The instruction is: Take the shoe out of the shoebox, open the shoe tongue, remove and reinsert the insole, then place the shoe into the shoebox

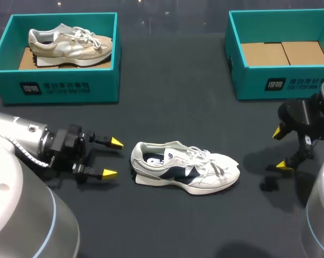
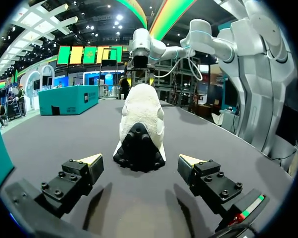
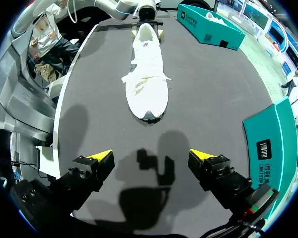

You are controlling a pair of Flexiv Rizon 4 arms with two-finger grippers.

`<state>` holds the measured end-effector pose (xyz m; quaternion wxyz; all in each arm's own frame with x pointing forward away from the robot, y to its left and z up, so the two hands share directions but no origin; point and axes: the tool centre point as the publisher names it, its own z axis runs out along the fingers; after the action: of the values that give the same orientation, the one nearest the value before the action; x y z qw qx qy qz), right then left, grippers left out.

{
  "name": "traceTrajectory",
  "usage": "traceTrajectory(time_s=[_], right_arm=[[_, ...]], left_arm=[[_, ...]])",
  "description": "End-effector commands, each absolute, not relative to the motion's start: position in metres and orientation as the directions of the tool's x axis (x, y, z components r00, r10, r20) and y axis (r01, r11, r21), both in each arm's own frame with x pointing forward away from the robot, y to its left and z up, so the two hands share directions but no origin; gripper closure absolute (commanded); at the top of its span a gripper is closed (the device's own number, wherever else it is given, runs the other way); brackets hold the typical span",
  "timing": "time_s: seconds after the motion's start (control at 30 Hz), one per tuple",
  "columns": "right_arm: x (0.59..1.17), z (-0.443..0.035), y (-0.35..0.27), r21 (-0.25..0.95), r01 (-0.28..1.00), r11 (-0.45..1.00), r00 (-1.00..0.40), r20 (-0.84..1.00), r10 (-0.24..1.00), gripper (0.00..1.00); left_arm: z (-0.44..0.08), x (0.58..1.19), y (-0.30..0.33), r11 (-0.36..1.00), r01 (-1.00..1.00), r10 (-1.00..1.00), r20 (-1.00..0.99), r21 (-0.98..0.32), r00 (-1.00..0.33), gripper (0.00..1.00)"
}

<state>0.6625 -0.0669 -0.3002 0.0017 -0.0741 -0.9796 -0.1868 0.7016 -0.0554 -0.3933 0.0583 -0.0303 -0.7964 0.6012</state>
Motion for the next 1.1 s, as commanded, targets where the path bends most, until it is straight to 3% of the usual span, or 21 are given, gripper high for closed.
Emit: traceTrajectory(time_s=[0.03,1.1], right_arm=[[0.661,-0.301,-0.066,0.363,0.147,0.920,-0.989,0.028,0.147,0.00],[0.661,-0.301,-0.066,0.363,0.147,0.920,-0.989,0.028,0.147,0.00]], left_arm=[[-0.396,0.702,-0.067,0.272,-0.033,0.119,0.068,-0.962,-0.991,0.00],[-0.400,0.694,-0.111,0.253,-0.054,0.098,0.081,-0.966,-0.992,0.00]])
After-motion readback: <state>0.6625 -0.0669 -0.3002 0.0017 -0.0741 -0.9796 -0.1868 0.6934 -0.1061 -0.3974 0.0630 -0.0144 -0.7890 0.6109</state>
